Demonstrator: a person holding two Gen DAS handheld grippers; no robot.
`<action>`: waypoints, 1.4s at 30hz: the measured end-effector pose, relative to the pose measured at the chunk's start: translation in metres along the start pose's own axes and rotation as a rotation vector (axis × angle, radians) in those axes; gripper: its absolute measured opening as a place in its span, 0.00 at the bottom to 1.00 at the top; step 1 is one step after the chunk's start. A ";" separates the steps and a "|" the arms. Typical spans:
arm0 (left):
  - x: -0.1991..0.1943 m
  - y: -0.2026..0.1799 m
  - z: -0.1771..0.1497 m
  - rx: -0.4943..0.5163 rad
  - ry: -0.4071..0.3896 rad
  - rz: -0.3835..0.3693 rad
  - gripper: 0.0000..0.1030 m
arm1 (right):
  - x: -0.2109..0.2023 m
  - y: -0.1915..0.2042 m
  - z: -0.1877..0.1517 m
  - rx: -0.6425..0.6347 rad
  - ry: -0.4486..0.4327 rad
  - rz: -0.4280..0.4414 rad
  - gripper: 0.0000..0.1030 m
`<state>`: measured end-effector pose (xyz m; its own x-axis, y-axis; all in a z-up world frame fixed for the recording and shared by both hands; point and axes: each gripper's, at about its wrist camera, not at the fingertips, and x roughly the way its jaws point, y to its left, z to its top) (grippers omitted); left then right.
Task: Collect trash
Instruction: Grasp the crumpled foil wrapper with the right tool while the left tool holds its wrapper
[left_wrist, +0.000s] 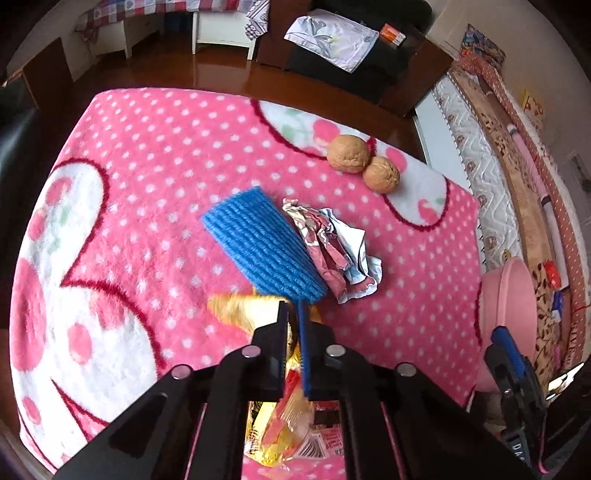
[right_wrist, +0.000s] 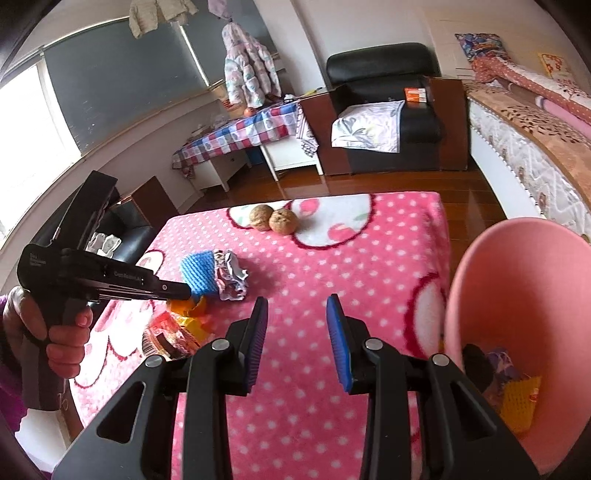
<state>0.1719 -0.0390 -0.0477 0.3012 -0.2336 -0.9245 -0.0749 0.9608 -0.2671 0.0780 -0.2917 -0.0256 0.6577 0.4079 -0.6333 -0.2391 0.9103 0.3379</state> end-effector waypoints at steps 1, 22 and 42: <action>-0.003 0.004 -0.001 -0.017 -0.010 -0.018 0.03 | 0.002 0.002 0.001 -0.006 0.005 0.004 0.32; -0.067 0.050 -0.041 0.019 -0.309 -0.086 0.03 | 0.079 0.055 0.023 -0.084 0.166 0.099 0.33; -0.065 0.057 -0.059 0.037 -0.331 -0.139 0.03 | 0.126 0.059 0.019 -0.069 0.205 0.032 0.06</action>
<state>0.0919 0.0225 -0.0187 0.5980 -0.3067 -0.7405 0.0210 0.9296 -0.3681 0.1603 -0.1883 -0.0726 0.4915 0.4360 -0.7539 -0.3102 0.8965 0.3163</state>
